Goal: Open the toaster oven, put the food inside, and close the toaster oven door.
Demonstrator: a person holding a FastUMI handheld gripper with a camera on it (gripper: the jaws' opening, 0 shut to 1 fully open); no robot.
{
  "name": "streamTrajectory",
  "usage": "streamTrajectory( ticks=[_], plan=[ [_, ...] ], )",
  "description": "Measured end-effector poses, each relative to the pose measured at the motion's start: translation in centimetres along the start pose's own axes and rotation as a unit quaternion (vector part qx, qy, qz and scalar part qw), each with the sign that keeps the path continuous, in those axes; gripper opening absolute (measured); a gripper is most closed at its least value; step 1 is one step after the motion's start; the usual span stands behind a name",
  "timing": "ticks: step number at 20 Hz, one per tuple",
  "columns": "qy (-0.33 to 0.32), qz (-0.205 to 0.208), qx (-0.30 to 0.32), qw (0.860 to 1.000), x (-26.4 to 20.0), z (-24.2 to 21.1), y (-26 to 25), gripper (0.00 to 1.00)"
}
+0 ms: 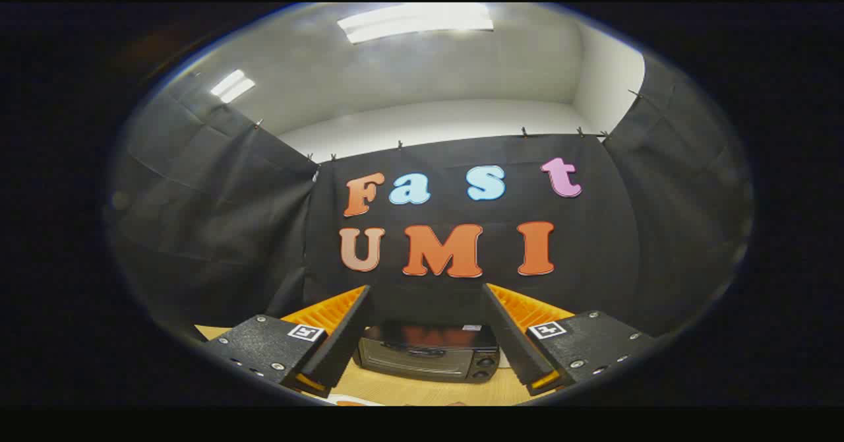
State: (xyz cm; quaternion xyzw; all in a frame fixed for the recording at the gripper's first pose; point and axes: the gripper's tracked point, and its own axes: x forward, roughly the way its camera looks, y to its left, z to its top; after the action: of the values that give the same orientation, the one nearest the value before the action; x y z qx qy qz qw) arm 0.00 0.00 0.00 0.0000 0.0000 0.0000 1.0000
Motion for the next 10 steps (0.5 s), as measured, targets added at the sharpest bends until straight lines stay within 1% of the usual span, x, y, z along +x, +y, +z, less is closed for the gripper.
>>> streamTrajectory(
  ticks=[3, 5, 8, 10],
  plan=[
    [-0.006, -0.004, -0.011, 1.000, 0.2, -0.1, -0.3, 0.97],
    [-0.006, -0.010, -0.002, 1.000, 0.9, -0.3, -0.1, 0.97],
    [0.004, 0.004, 0.028, 1.000, 1.4, -1.0, 1.3, 0.97],
    [0.012, 0.012, 0.026, 1.000, 2.0, -1.6, 2.1, 0.97]
  ],
)
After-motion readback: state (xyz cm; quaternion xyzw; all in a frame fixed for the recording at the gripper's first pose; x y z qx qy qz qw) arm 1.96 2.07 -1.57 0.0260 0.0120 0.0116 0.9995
